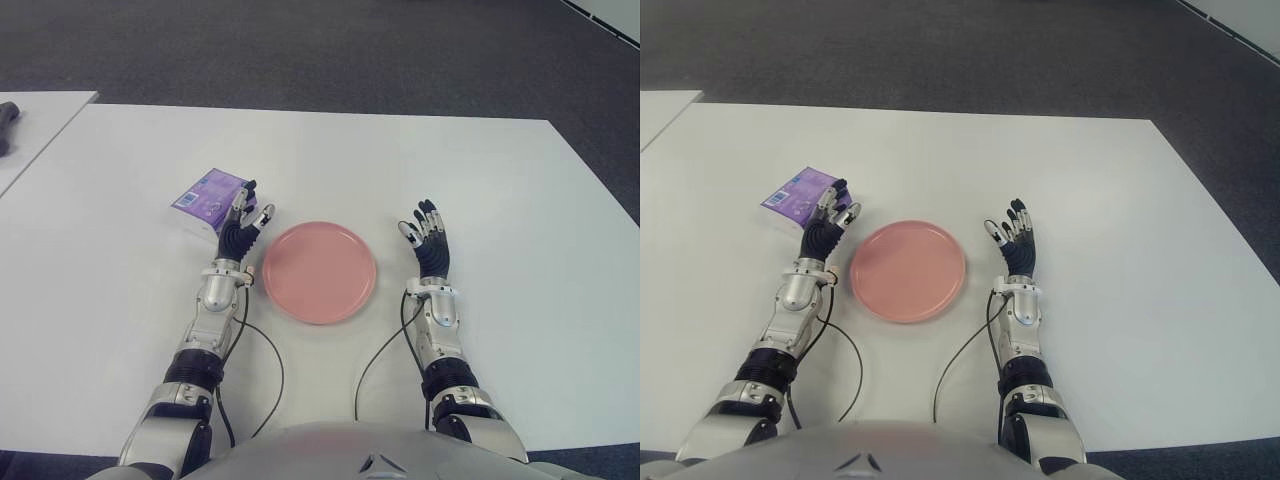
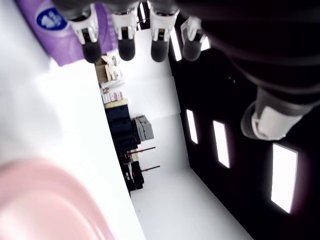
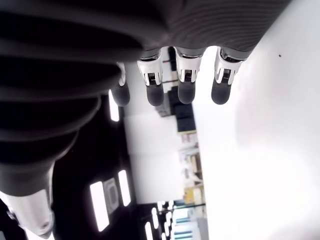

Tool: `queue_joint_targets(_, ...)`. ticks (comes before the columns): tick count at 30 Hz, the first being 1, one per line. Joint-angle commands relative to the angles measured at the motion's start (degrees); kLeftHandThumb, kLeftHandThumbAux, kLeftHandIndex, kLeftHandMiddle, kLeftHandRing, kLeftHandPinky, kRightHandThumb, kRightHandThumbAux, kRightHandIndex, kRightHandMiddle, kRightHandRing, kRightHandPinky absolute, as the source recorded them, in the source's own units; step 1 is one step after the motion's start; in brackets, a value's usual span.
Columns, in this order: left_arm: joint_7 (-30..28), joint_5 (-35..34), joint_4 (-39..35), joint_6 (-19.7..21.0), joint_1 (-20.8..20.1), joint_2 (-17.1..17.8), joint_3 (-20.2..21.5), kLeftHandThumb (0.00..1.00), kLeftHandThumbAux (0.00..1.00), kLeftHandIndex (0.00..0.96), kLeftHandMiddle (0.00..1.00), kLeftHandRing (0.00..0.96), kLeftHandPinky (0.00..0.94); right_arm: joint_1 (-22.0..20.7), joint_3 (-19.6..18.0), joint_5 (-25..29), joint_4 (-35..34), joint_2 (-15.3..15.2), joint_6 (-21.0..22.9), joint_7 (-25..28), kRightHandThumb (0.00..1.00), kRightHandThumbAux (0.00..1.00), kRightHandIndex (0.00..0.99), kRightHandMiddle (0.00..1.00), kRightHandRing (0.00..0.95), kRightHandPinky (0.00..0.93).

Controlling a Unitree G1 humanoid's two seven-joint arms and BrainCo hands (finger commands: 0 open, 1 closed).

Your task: Put the tissue paper into the plate.

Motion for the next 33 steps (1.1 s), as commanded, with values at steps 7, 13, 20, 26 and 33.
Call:
queue_joint_targets(7,-0.8,4.8,-20.8,11.9,4.2,2.6,-0.3,0.020,0.460,0.000,0.000,0.000,0.000,3.3,0.4,-1.9,3.3,1.5,1.8,-3.1,0.108,0.644,0.000,0.000,0.000,0.000)
queue_joint_targets(13,-5.2,5.2,-30.2,17.5,4.9,6.2,0.4,0.014,0.451,0.000,0.000,0.000,0.000,2.6,0.4,-1.7,5.5,0.7,1.0,-1.6,0.101,0.640,0.000,0.000,0.000,0.000)
queue_joint_targets(20,-7.0,13.8,-44.1,26.9,4.1,12.8,2.9,0.035,0.438,0.000,0.000,0.000,0.000,1.1,0.0,-1.4,9.5,0.5,-1.2,-0.2,0.106,0.630,0.000,0.000,0.000,0.000)
queue_joint_targets(26,-1.3,30.2,-43.5,27.6,0.8,18.2,2.2,0.110,0.433,0.000,0.000,0.000,0.029,0.4,-0.2,-1.5,11.8,1.5,-2.2,-0.9,0.123,0.624,0.000,0.000,0.000,0.000)
queue_joint_targets(33,-3.1,40.0,-43.7,30.1,-3.1,23.6,1.4,0.145,0.422,0.000,0.000,0.000,0.012,-0.7,1.3,-4.6,13.3,3.2,-2.6,-6.2,0.132,0.616,0.000,0.000,0.000,0.000)
